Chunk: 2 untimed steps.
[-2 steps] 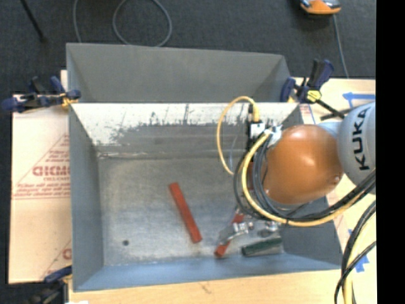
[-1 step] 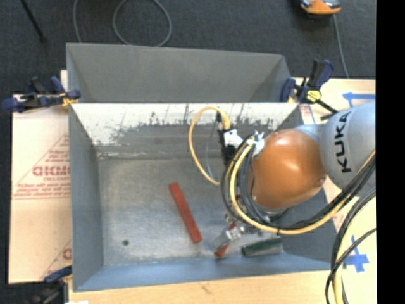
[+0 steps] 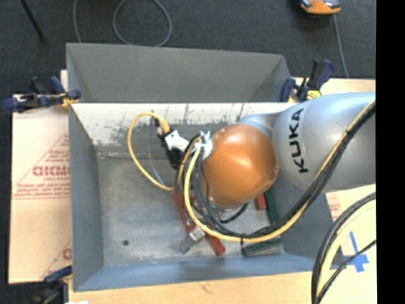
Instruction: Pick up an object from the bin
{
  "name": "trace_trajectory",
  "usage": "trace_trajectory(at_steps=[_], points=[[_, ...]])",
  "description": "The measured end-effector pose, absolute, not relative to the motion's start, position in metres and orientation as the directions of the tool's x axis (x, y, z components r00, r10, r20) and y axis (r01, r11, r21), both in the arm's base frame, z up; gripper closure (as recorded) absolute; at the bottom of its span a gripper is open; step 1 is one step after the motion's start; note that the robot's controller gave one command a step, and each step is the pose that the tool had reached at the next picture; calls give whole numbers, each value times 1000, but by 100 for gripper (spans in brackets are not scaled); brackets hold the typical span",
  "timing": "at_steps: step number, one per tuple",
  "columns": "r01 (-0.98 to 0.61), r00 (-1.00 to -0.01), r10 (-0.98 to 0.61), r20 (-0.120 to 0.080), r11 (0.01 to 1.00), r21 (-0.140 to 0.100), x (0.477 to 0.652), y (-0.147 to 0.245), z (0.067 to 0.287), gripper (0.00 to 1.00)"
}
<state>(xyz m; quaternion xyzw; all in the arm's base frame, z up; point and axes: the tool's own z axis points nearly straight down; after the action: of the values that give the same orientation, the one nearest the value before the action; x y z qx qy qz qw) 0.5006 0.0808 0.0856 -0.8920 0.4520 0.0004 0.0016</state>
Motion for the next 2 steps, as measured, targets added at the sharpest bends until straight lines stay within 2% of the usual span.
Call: trace_trajectory(at_steps=[1, 2], points=[[-811, 586, -811, -2, -586, 0, 501, 80, 86, 100], [-811, 585, -811, -2, -585, 2, 500, 79, 86, 0]])
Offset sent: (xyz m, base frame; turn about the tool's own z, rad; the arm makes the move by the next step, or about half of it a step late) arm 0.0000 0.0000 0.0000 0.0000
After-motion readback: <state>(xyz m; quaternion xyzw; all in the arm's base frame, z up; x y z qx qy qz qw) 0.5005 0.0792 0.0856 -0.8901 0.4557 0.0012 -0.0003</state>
